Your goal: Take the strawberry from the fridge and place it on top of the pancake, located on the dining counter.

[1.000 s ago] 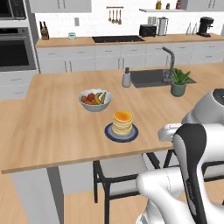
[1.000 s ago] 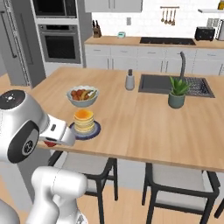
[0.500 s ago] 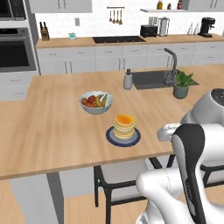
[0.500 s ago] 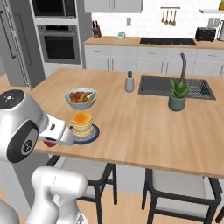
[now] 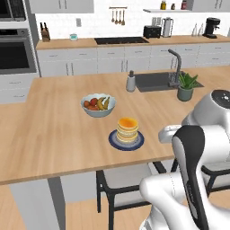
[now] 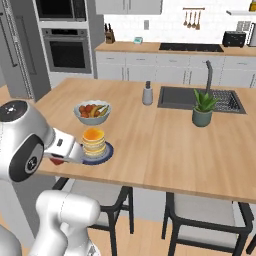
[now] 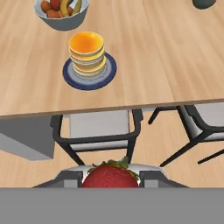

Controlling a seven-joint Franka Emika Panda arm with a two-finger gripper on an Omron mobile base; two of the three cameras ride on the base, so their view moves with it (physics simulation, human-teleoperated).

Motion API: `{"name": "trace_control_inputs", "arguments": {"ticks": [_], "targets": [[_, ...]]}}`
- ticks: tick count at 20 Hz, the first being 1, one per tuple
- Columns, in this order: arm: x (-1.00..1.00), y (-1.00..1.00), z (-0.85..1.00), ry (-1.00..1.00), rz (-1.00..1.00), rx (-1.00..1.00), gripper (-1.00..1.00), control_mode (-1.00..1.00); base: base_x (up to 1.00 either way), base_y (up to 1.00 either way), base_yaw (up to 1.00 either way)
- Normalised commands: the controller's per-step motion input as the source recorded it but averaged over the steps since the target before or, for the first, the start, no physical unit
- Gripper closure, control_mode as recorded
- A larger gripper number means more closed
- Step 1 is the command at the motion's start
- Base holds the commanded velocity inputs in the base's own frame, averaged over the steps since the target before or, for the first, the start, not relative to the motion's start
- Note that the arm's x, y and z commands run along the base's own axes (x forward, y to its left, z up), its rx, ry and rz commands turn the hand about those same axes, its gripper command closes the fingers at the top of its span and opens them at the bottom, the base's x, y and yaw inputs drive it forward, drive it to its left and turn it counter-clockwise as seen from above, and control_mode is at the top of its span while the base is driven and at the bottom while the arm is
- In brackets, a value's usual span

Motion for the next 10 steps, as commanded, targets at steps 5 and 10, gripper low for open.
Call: {"name": "trace_control_inputs", "arguments": {"ticks": [5,10], "targets": [[0.97,0.18,0.13,0.0,0.05,-0.03,1.0,-1.0,0.0,0.0,0.0],[1.0,0.0,0.04,0.03,0.06,0.0,1.0,-1.0,0.0,0.0,0.0]]}}
